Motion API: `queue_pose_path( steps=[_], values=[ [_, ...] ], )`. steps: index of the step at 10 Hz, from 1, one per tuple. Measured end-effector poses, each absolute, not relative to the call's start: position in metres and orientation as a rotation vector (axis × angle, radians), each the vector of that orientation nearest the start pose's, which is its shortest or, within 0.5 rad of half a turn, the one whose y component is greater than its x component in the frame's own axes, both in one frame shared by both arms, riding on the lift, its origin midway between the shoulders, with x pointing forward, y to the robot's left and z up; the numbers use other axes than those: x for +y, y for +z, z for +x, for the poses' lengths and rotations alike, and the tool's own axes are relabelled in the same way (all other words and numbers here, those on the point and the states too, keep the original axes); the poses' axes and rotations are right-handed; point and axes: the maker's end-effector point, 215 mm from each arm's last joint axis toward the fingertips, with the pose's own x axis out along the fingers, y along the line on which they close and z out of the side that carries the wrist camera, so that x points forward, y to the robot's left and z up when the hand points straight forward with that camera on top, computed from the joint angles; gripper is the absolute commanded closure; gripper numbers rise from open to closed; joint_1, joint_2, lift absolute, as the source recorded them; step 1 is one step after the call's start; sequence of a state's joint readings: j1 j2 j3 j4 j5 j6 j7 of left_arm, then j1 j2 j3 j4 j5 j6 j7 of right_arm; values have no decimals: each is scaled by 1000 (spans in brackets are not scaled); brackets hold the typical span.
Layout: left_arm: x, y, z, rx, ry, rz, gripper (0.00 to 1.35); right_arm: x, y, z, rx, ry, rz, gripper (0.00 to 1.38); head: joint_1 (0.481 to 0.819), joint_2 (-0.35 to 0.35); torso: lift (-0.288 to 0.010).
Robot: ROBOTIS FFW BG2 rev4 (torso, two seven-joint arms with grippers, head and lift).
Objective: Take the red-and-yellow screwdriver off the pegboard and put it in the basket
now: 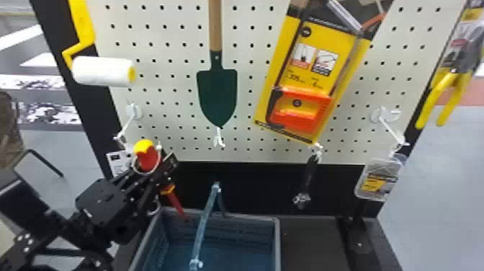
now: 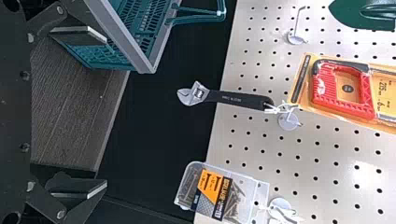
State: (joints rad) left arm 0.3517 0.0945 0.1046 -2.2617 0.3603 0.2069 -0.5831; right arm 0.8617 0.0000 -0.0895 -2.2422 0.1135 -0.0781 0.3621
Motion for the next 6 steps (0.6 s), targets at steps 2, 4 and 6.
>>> queue_pose_path(
  steps=[2,4,6],
  values=[
    [157,-196,443,-189,-584,-185,1211,-192,-359,329,145,316,-153,211,549,0,-100],
    [163,-212,441,-176,-559,-199,1211,-190,-357,330,138,318,-152,211,549,0,-100],
    [166,-230,440,-157,-547,-217,1211,-190,-356,330,136,318,-152,211,549,0,-100]
  ],
)
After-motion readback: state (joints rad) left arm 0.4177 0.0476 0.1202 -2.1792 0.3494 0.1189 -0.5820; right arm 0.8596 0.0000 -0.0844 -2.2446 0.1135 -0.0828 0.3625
